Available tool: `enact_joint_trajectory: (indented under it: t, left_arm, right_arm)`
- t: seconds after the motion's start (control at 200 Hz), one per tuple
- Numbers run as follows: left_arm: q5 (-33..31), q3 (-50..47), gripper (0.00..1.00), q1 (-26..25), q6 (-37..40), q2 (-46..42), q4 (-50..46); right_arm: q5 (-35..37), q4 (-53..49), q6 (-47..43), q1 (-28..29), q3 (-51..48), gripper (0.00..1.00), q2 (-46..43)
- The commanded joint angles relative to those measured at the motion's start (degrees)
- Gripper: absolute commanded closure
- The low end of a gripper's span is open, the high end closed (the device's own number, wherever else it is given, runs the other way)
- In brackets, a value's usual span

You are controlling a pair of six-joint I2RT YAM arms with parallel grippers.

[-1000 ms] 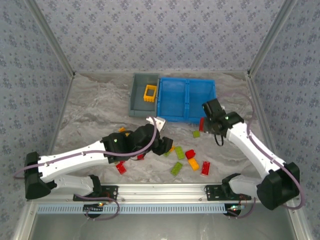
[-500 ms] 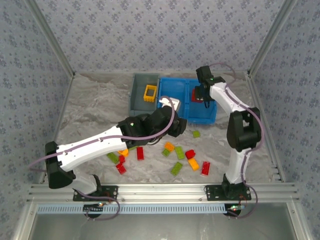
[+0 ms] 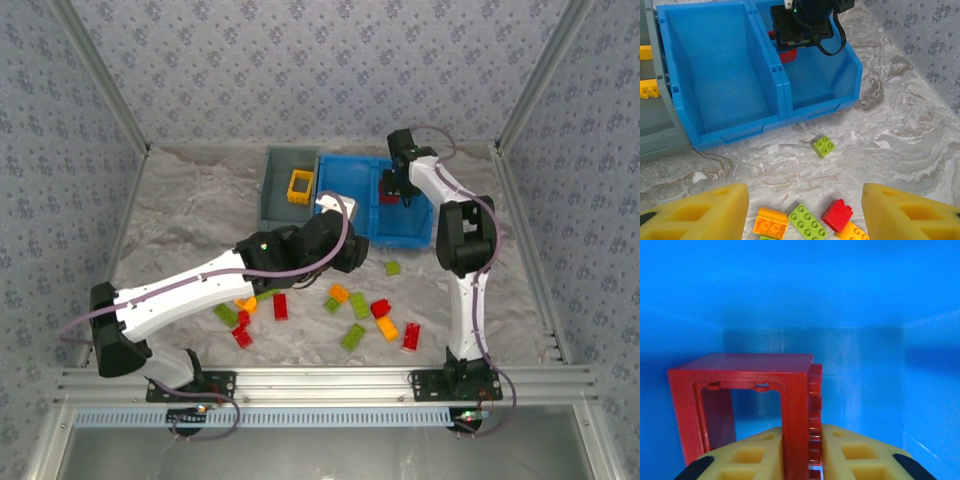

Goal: Sort the legos into containers by color

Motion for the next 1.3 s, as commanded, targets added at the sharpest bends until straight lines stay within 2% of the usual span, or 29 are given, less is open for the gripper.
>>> enact_joint_trajectory:
  t: [0.0, 0.21, 0.355, 0.495, 0.67, 0.819, 0.934, 1.014, 1.069, 1.124, 1.214, 1.294]
  left_arm:
    - [-0.8, -0.8, 0.39, 0.4, -0.9, -2.5, -1.5]
    - [-3.0, -4.5, 0.39, 0.4, -3.6, -5.9, -3.7]
    - [-5.6, -7.3, 0.38, 1.7, -8.0, -8.8, -9.2]
    - [-4.9, -12.0, 0.38, 6.8, -15.1, -12.8, -14.7]
    - [0.4, -22.5, 0.38, 17.9, -27.9, -20.2, -21.3]
    - [7.1, -34.7, 0.37, 28.0, -34.2, -27.7, -20.0]
    - [14.3, -42.0, 0.37, 37.1, -35.0, -30.8, -16.1]
    - [18.8, -45.1, 0.37, 42.2, -34.9, -30.2, -14.3]
    - [21.3, -46.5, 0.37, 44.8, -34.4, -28.9, -13.5]
    - [22.6, -47.1, 0.36, 46.2, -34.2, -27.0, -13.2]
    - [23.8, -47.8, 0.35, 47.2, -34.0, -23.7, -12.1]
    - [24.4, -48.9, 0.35, 47.8, -34.4, -21.2, -10.5]
  right_arm:
    - [-1.0, -1.4, -0.9, -0.1, 2.5, 0.71, 1.4]
    - [-1.3, -1.5, -0.5, 0.2, 2.6, 0.60, 1.0]
    - [-0.4, -0.8, 0.0, 0.7, 0.3, 0.56, -4.4]
    - [2.8, -0.8, 0.8, 1.8, -2.5, 0.52, -13.4]
    - [5.7, 1.5, 3.3, 5.6, -11.0, 0.48, -29.0]
    - [1.6, 11.5, 2.7, 16.1, -25.8, 0.43, -43.8]
    - [-5.8, 22.8, 1.6, 28.9, -39.0, 0.38, -53.1]
    - [-10.8, 30.7, 2.7, 37.4, -47.1, 0.30, -57.9]
    - [-14.2, 34.7, 2.7, 42.6, -50.4, 0.26, -59.4]
    - [-14.6, 36.9, 2.3, 48.7, -52.0, 0.23, -59.5]
    - [-10.5, 36.3, 0.8, 57.0, -51.8, 0.22, -57.8]
    - [-8.8, 34.7, 1.2, 60.4, -50.7, 0.23, -55.3]
